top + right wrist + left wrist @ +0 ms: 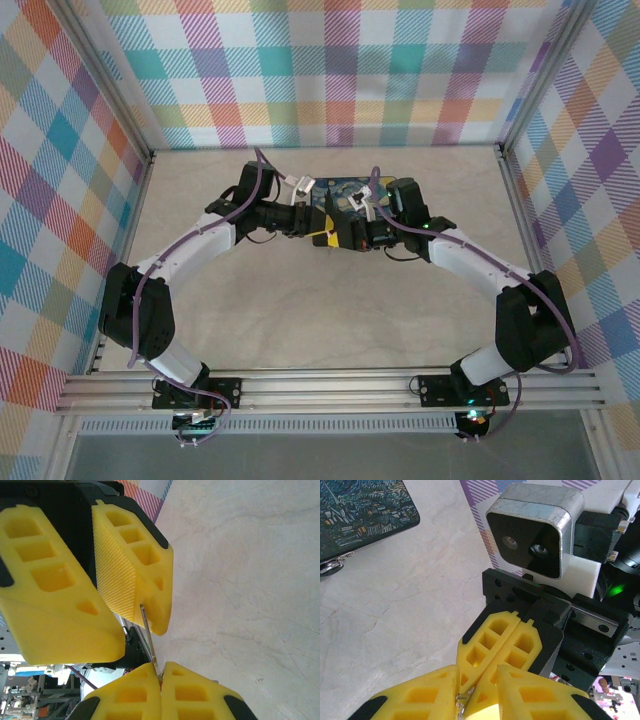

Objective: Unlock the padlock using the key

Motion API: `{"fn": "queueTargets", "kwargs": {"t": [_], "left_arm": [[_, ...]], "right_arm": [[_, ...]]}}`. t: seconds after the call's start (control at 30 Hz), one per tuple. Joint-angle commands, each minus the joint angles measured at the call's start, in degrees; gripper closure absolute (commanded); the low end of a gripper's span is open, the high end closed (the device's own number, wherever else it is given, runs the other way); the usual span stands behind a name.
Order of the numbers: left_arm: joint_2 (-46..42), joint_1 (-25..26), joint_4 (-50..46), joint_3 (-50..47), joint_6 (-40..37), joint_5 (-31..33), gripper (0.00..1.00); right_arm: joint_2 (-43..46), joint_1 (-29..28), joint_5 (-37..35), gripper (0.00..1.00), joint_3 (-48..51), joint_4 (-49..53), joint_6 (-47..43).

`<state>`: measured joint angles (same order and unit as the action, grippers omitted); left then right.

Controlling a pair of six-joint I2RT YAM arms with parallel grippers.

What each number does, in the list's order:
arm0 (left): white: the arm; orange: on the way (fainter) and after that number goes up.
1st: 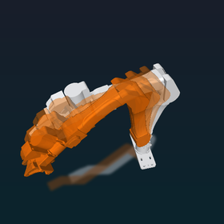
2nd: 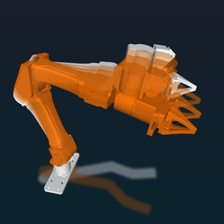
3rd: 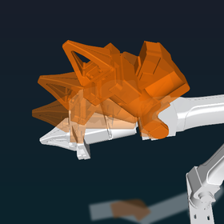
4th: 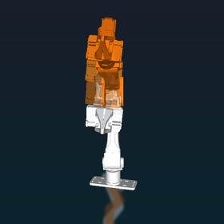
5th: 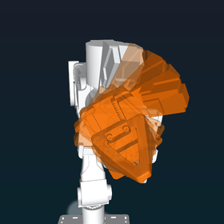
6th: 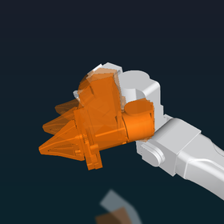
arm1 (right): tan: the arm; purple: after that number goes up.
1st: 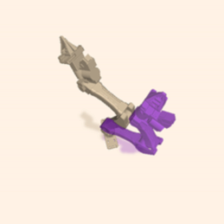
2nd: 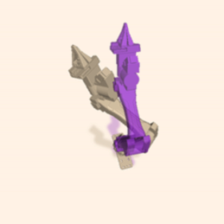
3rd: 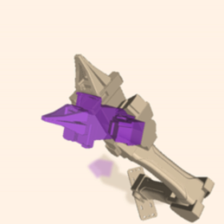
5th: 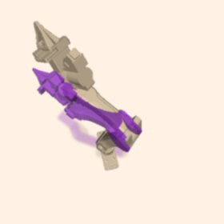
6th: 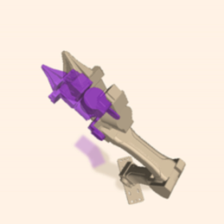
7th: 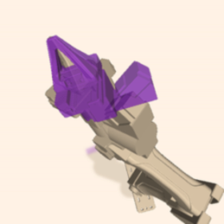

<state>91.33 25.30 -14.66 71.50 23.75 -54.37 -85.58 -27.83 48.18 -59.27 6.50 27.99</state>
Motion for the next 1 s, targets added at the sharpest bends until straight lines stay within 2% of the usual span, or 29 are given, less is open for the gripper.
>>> {"fn": "queueTargets", "kwargs": {"t": [0.0,0.17,0.47,0.53,0.6,0.67,0.7,0.73,0.8,0.97], "left_arm": [[-0.45,-0.43,2.0,-0.01,0.01,-1.61,0.77],[-0.3,-0.43,0.6,0.21,-1.18,-1.63,0.8],[0.25,-0.44,-0.26,0.56,-2.13,-1.96,1.0],[0.09,-0.43,-0.54,0.43,-2.22,-1.56,1.0],[-0.42,-0.51,-0.53,0.15,-1.99,0.34,1.0],[-1.17,-0.85,1.44,-0.88,0.17,2.73,1.0],[-1.53,-1.16,3.94,-1.86,2.36,3.58,1.0],[-1.87,-1.45,6.99,-2.97,4.81,4.4,1.0],[-2.48,-1.83,12.36,-4.76,8.95,5.87,1.0],[-3.17,-1.95,23.44,-7.53,17.28,7.91,1.0]], "right_arm": [[-0.45,-0.38,1.47,0.99,-1.33,0.36,-1.02],[-0.81,-0.37,1.73,0.99,-1.73,0.16,-1.01],[-0.31,-0.38,1.57,0.99,-1.64,0.52,-1.3],[-0.25,-0.28,1.48,0.98,-1.72,0.66,-1.27],[-0.16,-0.03,1.31,0.88,-1.5,0.15,-0.61],[0.37,0.69,2.18,0.72,-0.23,-2.96,1.4],[0.99,1.37,2.67,0.61,1.43,-6.34,3.8],[1.67,2.29,3.07,0.55,3.32,-10.37,6.73],[2.71,3.75,3.2,0.5,6.62,-17.9,12.06],[4.41,4.11,-3.32,0.48,11.8,-28.89,21.61]]}}
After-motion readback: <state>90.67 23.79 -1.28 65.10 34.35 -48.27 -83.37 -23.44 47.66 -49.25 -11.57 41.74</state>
